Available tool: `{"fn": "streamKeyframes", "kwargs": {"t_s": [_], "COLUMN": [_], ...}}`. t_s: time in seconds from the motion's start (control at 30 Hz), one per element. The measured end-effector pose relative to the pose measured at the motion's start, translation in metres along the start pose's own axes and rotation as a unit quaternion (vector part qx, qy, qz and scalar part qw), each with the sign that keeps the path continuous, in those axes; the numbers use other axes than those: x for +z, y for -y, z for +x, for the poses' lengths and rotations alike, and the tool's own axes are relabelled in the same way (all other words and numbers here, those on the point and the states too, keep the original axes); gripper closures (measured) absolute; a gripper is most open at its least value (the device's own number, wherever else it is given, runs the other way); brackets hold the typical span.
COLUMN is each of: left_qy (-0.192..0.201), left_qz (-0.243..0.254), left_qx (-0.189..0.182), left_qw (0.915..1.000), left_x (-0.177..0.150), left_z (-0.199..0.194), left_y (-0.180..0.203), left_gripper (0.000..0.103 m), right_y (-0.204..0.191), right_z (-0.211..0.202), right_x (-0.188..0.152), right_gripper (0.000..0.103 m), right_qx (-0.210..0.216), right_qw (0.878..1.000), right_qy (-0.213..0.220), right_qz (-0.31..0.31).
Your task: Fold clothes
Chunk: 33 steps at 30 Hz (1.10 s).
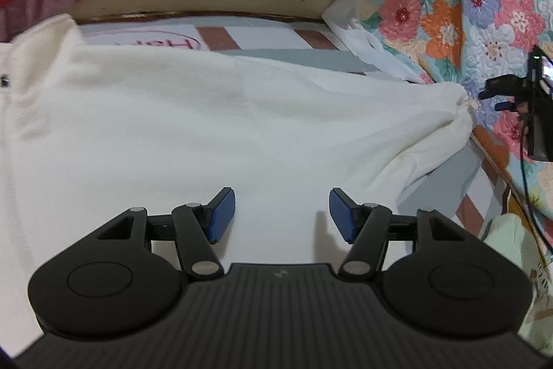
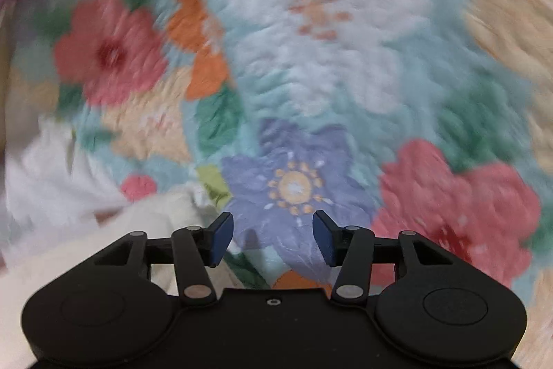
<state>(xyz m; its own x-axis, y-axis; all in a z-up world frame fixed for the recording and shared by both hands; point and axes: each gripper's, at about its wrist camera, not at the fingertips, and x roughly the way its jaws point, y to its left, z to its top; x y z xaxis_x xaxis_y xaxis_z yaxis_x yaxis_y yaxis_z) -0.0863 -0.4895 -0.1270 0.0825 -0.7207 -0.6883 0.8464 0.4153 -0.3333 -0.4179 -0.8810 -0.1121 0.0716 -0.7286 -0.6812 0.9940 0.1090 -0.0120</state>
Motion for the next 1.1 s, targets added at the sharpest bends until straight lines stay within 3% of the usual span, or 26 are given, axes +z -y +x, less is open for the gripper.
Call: {"fn": "streamKeyframes", "kwargs": {"t_s": [0.07,0.13,0.23,0.3,0.33,0.37,0.43,0.47,0.57,0.6,0.67,0.73,0.77,0.8,0.83,0.93,1.1], "left_qy": [-0.008,-0.017,-0.031,-0.039,-0.043,-0.045,-0.051,-0.054,-0.060,-0.060,-0.055,-0.050,-0.048,-0.046,-0.044,-0.037,-0.023], "left_qz": [0.000,0.002,0.003,-0.001,-0.007,-0.012,-0.022,-0.024,-0.039,-0.052,-0.090,-0.118,-0.131,-0.145,-0.158,-0.197,-0.269], "left_qx": [0.018,0.039,0.071,0.091,0.100,0.112,0.139,0.157,0.219,0.235,0.262,0.273,0.277,0.282,0.286,0.299,0.307], "left_qw": [0.9998,0.9991,0.9970,0.9951,0.9941,0.9926,0.9888,0.9858,0.9731,0.9688,0.9594,0.9534,0.9505,0.9474,0.9442,0.9331,0.9123], "left_x": [-0.008,-0.017,-0.031,-0.043,-0.051,-0.060,-0.078,-0.087,-0.113,-0.121,-0.138,-0.153,-0.160,-0.167,-0.174,-0.195,-0.226], "left_z": [-0.012,-0.025,-0.044,-0.061,-0.073,-0.086,-0.113,-0.128,-0.171,-0.185,-0.208,-0.224,-0.231,-0.239,-0.246,-0.268,-0.305], "left_y": [-0.004,-0.008,-0.014,-0.019,-0.023,-0.026,-0.033,-0.036,-0.052,-0.059,-0.077,-0.088,-0.094,-0.099,-0.104,-0.121,-0.147], "left_gripper": [0.043,0.043,0.043,0.043,0.043,0.043,0.043,0.043,0.042,0.042,0.042,0.042,0.042,0.042,0.042,0.042,0.041], "right_y": [0.011,0.012,-0.003,-0.014,-0.020,-0.025,-0.036,-0.042,-0.058,-0.062,-0.068,-0.071,-0.073,-0.075,-0.072,-0.063,-0.059], "right_z": [-0.020,-0.041,-0.080,-0.106,-0.119,-0.132,-0.159,-0.174,-0.187,-0.188,-0.190,-0.189,-0.188,-0.188,-0.193,-0.215,-0.202], "right_x": [-0.010,-0.030,-0.078,-0.111,-0.127,-0.143,-0.176,-0.192,-0.226,-0.233,-0.243,-0.250,-0.252,-0.252,-0.251,-0.244,-0.256], "right_gripper": [0.047,0.048,0.054,0.066,0.081,0.086,0.085,0.085,0.076,0.071,0.047,0.047,0.053,0.069,0.093,0.095,0.097], "right_qx": [0.080,0.171,0.279,0.347,0.380,0.413,0.475,0.488,0.489,0.482,0.465,0.452,0.458,0.468,0.463,0.432,0.380], "right_qw": [0.996,0.985,0.959,0.933,0.917,0.899,0.858,0.847,0.837,0.839,0.847,0.854,0.851,0.847,0.852,0.872,0.894], "right_qy": [0.017,0.011,-0.044,-0.083,-0.102,-0.121,-0.158,-0.159,-0.174,-0.173,-0.165,-0.157,-0.156,-0.155,-0.139,-0.078,-0.097], "right_qz": [0.036,0.035,-0.013,-0.047,-0.064,-0.080,-0.113,-0.139,-0.172,-0.183,-0.199,-0.206,-0.202,-0.197,-0.200,-0.217,-0.218]}}
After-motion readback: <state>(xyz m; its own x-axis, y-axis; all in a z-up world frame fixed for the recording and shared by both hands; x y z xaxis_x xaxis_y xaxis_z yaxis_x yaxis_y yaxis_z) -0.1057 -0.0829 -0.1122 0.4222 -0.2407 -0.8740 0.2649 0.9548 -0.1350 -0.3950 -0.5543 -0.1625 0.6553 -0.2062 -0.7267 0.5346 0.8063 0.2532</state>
